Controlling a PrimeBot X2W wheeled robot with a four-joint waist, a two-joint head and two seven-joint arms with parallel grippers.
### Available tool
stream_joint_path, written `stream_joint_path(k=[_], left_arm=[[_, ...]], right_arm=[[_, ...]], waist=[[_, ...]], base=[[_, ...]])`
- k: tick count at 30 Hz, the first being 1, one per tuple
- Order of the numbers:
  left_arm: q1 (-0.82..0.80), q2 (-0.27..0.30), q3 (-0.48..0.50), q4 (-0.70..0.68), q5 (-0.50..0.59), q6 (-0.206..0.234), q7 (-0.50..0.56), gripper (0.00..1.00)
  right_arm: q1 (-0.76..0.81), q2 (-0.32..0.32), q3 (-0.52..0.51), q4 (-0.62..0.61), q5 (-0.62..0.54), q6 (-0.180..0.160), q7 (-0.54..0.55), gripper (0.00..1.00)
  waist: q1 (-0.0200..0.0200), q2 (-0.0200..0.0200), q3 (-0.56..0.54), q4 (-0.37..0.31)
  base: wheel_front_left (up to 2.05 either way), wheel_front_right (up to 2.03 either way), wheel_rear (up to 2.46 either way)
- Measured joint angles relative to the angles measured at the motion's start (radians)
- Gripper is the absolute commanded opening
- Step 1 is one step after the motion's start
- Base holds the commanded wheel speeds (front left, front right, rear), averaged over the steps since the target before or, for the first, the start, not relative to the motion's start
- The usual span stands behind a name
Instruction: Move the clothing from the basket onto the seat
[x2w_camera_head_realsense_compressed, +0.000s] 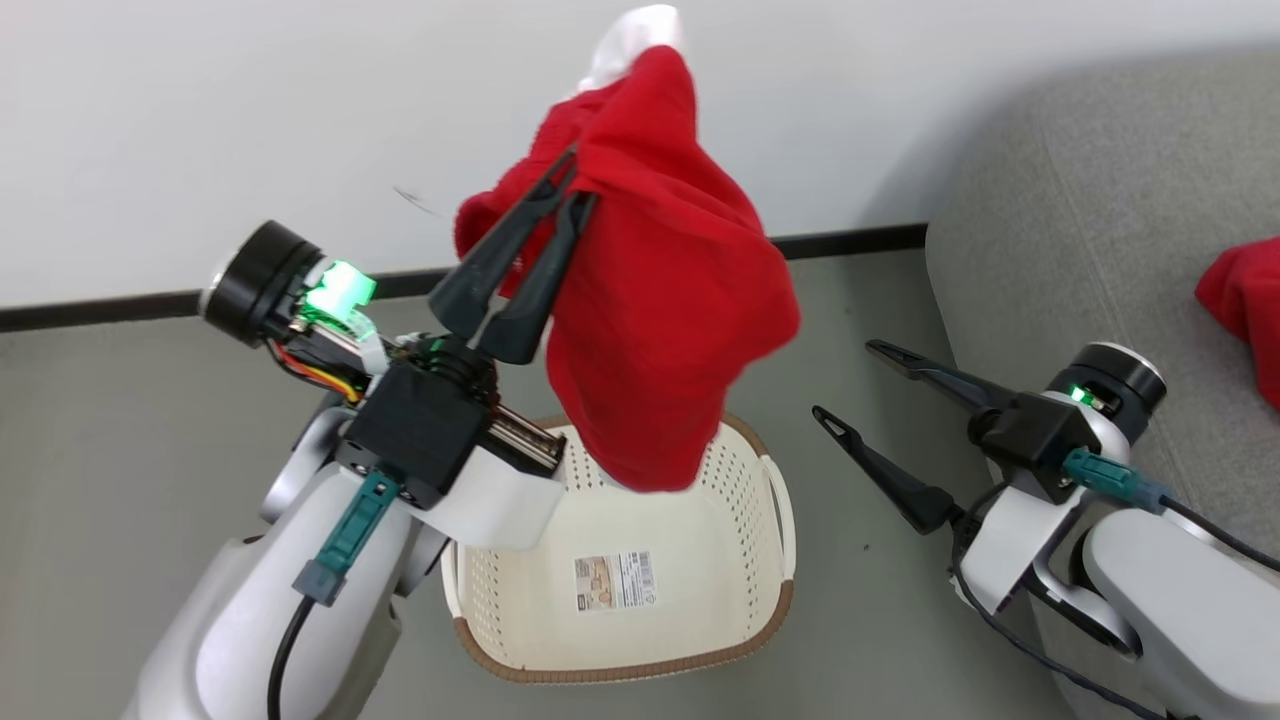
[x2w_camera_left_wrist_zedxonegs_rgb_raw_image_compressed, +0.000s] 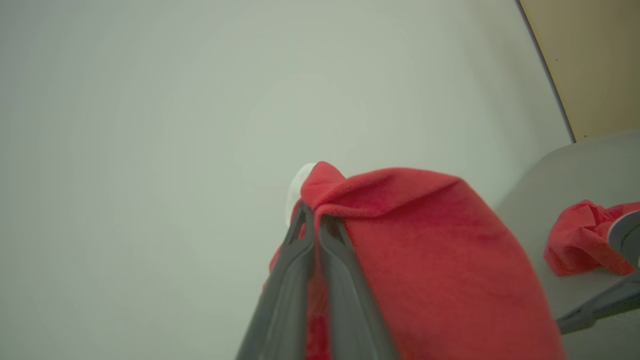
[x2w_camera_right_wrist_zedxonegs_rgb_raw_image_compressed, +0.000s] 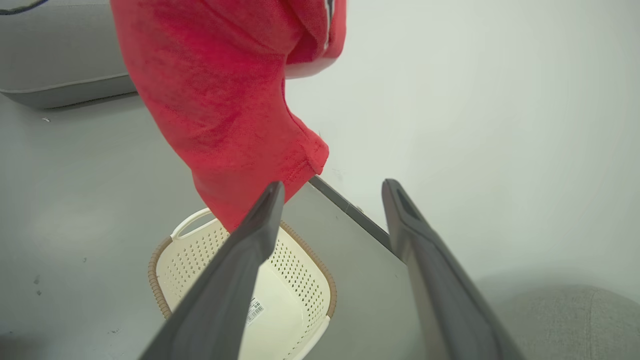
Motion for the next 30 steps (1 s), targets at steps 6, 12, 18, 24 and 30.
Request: stream_joint_path(k=[6, 12, 18, 24, 30], left_arm=[[-0.002, -0.017, -0.024, -0.001, -0.009, -0.027, 0.0, 0.0], [-0.002, -0.034, -0.046, 0.013, -0.018, -0.043, 0.0, 0.0], [0.002, -0.043, -0.069, 0.027, -0.028, -0.06, 0.0, 0.0], [0.006, -0.05, -0.084, 0.044, -0.051, -0.07, 0.0, 0.0], [0.008, -0.063, -0.1, 0.061, -0.058, -0.079, 0.0, 0.0]], right_arm=[[-0.086, -0.028, 0.127, 0.002, 0.03, 0.0, 0.0, 1.0], [-0.146, -0.05, 0.309, 0.0, 0.075, 0.0, 0.0, 1.0], [-0.216, -0.067, 0.44, -0.002, 0.126, 0.0, 0.0, 1.0], [-0.299, -0.077, 0.536, -0.002, 0.186, 0.0, 0.0, 1.0], [-0.33, -0.051, 0.613, -0.003, 0.26, 0.0, 0.0, 1.0]], waist=[[0.0, 0.0, -0.052, 0.02], [0.0, 0.0, -0.097, 0.04], [0.0, 0.0, -0.136, 0.062], [0.0, 0.0, -0.167, 0.084], [0.0, 0.0, -0.189, 0.104]], base=[[0.0, 0.0, 0.0], [0.0, 0.0, 0.0], [0.0, 0.0, 0.0], [0.0, 0.0, 0.0], [0.0, 0.0, 0.0]])
